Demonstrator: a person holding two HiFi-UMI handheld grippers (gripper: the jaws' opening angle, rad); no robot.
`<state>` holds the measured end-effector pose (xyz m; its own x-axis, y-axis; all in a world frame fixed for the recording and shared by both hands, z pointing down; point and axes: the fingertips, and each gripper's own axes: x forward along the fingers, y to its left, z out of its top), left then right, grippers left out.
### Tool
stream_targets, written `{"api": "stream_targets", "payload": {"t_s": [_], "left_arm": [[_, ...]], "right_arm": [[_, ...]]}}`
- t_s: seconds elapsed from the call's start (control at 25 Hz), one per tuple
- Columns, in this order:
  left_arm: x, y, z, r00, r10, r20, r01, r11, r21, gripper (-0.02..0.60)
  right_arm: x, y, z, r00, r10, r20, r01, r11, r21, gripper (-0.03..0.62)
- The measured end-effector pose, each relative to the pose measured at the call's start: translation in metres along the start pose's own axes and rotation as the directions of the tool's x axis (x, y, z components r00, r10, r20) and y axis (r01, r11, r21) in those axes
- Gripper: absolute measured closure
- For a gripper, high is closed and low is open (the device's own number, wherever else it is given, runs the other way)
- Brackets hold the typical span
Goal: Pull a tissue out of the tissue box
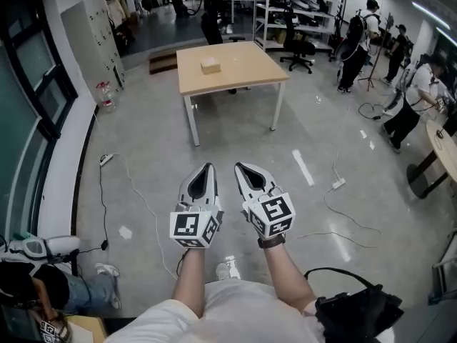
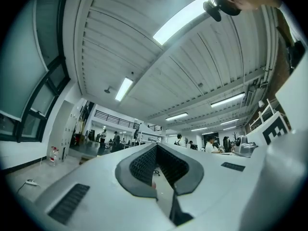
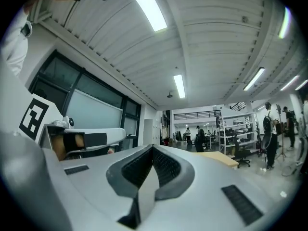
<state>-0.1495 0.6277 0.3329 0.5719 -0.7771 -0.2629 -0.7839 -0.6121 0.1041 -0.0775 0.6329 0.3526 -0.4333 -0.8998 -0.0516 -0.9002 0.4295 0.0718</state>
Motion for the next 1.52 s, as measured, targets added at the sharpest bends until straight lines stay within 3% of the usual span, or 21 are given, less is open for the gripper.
{"api": "stream_targets", "payload": {"t_s": [0.2,0.48,0.68,0.92,1.12,1.28,1.52], "left_arm": [[0.031,0.054,-0.002,1.0,0.028,-0.009,-0.028,0.999,-0.018,0.581],[0.084,0.1,-0.039,0.998,-0.001,-0.069,-0.001,1.0,-0.028,0.581],[0.107,0.11,-0.056,0.993,-0.002,-0.117,0.012,0.997,0.079,0.581],[0.136,0.111,-0.064,0.99,-0.047,-0.134,0.044,0.999,-0.024,0.581],[0.247,0.115,-0.11,0.985,-0.04,-0.17,0.044,0.999,0.017,0.581],[0.312,0.112,-0.111,0.988,-0.022,-0.156,0.027,0.999,0.032,0.581],[0.383,0.102,-0.131,0.987,-0.014,-0.16,0.017,1.0,0.018,0.581]], "right_arm": [[0.054,-0.004,-0.002,1.0,0.002,-0.009,-0.002,1.0,-0.01,0.591],[0.116,-0.033,-0.032,0.997,-0.026,-0.068,0.026,1.0,-0.002,0.591],[0.116,-0.077,-0.047,0.987,-0.119,-0.106,0.122,0.992,0.023,0.591],[0.134,-0.095,-0.045,0.984,-0.147,-0.098,0.152,0.988,0.041,0.591],[0.191,-0.196,-0.074,0.98,-0.141,-0.14,0.143,0.99,0.008,0.591],[0.215,-0.27,-0.055,0.978,-0.184,-0.1,0.183,0.983,-0.018,0.591],[0.244,-0.33,-0.055,0.985,-0.156,-0.071,0.157,0.988,0.006,0.591]]}}
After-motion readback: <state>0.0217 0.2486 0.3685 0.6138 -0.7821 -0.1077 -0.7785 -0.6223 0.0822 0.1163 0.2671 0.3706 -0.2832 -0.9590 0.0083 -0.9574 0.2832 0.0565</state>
